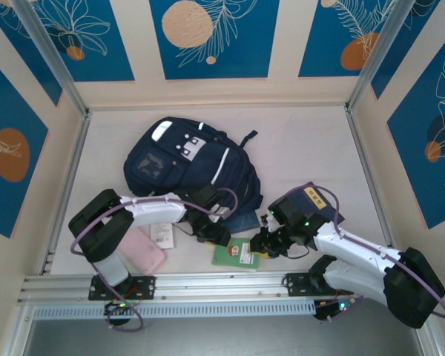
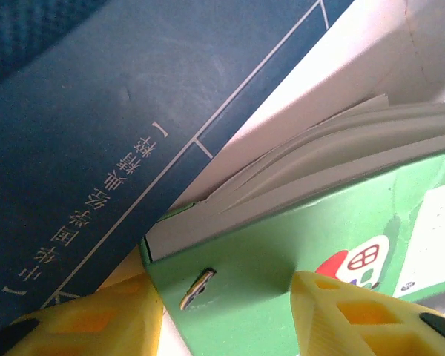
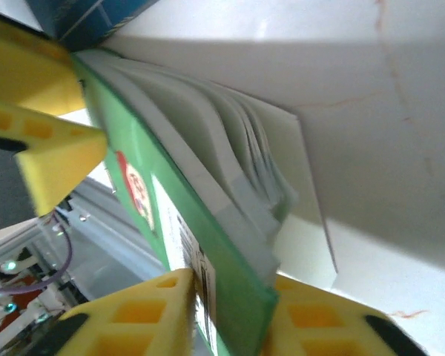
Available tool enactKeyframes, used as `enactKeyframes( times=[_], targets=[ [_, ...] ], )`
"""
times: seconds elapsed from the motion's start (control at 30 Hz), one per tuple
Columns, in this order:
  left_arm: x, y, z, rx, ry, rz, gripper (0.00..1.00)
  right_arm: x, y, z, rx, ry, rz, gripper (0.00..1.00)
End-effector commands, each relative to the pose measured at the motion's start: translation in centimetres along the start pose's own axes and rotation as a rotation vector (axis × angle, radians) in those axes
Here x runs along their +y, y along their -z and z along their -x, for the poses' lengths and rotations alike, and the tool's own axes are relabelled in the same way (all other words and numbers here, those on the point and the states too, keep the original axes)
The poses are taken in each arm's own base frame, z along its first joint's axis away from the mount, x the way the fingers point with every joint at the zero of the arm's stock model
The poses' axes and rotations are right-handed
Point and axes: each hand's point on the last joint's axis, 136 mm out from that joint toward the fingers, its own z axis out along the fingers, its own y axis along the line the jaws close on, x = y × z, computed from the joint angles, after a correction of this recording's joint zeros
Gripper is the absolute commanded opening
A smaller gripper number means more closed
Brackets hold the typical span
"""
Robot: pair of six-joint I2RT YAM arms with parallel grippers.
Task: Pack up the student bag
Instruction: Pick up the book from the bottom-center of the table.
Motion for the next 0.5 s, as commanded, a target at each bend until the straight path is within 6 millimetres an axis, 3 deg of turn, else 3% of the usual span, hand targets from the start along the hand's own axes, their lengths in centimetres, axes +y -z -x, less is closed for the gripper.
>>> enactKeyframes(
  times=[0.0,0.13,0.33,0.47],
  targets=[
    [0.5,-1.3,-0.5,0.031,-0.002,0.002,0.46,3.0,0.7,0.1,0.002,0.031,0.128,0.17],
    [0.8,-0.1,-0.3,0.013,-0.024,0.050,0.47,2.8,1.2,0.6,-0.028,0.016,0.112,0.00],
    [1.4,3.4,-0.2,-0.059,0.029,0.034,0.70,4.4,3.4,0.7,-0.040,0.040,0.195,0.00],
    [0.7,5.5,-0.1,-0.101,0.068,-0.052,0.75,6.6,5.2,0.7,-0.050,0.092,0.314,0.00]
  ],
)
